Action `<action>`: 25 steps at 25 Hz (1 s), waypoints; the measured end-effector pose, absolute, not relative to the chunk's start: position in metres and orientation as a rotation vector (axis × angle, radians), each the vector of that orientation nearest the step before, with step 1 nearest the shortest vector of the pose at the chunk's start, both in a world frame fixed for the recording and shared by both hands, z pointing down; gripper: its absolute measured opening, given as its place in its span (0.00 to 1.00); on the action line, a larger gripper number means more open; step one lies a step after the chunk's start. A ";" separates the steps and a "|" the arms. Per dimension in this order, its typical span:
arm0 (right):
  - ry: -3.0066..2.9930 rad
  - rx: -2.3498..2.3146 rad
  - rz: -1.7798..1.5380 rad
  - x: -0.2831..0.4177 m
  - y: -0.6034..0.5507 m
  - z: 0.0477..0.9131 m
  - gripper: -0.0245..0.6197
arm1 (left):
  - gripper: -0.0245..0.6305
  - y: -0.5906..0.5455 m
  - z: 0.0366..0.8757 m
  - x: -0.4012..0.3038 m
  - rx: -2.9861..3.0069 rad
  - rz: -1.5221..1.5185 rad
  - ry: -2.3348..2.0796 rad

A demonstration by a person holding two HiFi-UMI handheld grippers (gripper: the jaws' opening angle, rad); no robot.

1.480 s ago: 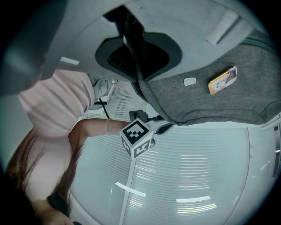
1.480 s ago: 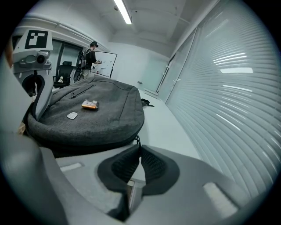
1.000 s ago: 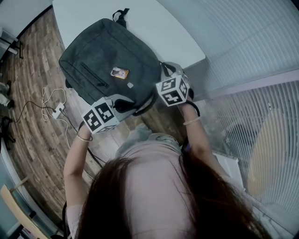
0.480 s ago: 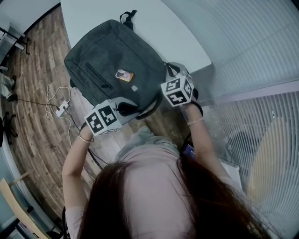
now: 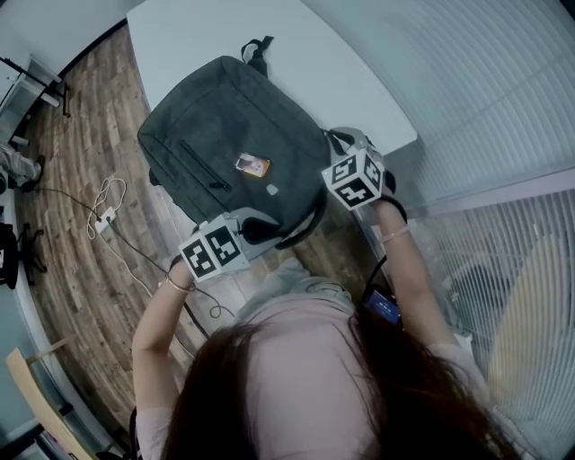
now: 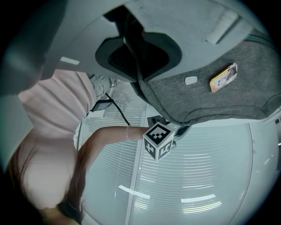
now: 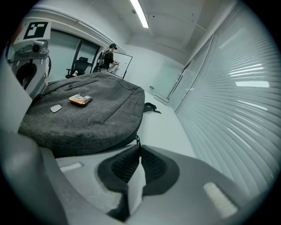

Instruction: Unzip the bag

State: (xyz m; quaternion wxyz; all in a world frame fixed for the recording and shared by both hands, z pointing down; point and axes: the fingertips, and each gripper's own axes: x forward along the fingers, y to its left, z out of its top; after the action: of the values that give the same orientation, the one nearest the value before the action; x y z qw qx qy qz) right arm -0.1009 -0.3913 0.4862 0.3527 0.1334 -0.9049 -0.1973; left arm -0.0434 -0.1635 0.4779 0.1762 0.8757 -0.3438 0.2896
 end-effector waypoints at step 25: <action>-2.349 0.193 -0.495 -0.134 -0.407 0.479 0.06 | 0.13 -0.163 0.478 -0.043 2.523 0.838 -0.977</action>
State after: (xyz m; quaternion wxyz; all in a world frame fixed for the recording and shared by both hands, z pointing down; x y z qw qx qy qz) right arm -0.1343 -0.4072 0.4789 0.3586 0.0747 -0.9105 -0.1918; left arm -0.0429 -0.1631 0.4784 0.1541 0.8802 -0.3407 0.2924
